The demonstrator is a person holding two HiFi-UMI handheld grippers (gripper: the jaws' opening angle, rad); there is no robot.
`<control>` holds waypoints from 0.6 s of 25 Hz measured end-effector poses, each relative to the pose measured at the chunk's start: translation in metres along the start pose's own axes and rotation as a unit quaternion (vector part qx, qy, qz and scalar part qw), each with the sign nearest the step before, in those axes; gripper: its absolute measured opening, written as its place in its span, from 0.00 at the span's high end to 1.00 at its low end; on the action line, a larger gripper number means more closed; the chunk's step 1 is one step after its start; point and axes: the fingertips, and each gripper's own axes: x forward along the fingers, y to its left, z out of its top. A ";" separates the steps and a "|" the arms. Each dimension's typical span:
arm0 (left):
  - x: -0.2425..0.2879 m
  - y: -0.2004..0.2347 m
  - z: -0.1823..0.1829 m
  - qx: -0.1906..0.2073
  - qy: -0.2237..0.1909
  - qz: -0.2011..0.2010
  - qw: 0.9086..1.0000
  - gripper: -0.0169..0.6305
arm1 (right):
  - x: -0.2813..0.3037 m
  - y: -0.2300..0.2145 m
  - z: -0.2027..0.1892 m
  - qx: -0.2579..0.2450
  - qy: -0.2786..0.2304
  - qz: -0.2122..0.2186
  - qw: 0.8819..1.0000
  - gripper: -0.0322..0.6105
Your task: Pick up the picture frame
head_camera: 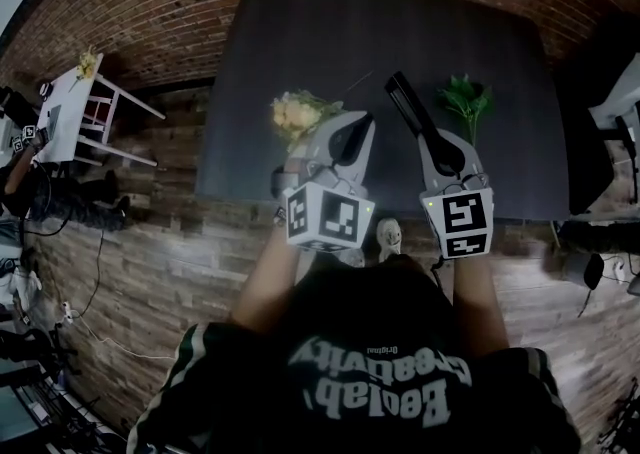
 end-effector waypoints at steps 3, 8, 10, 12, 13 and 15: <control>-0.013 -0.007 -0.006 0.005 -0.001 -0.009 1.000 0.97 | -0.007 0.012 -0.002 0.003 0.000 -0.008 1.000 0.92; -0.031 -0.011 -0.014 0.009 -0.003 -0.012 1.000 0.97 | -0.015 0.035 -0.004 0.002 0.001 -0.008 1.000 0.92; -0.036 -0.011 -0.015 0.012 -0.005 -0.014 1.000 0.97 | -0.015 0.041 -0.004 -0.004 0.002 -0.009 1.000 0.92; -0.041 -0.012 -0.017 0.012 -0.003 -0.015 1.000 0.97 | -0.016 0.046 -0.004 -0.009 0.002 -0.010 1.000 0.92; -0.043 -0.012 -0.019 0.012 -0.002 -0.015 1.000 0.97 | -0.016 0.049 -0.003 -0.012 0.002 -0.010 1.000 0.92; -0.047 -0.011 -0.021 0.009 -0.001 -0.012 1.000 0.97 | -0.018 0.052 -0.001 -0.016 0.001 -0.010 1.000 0.92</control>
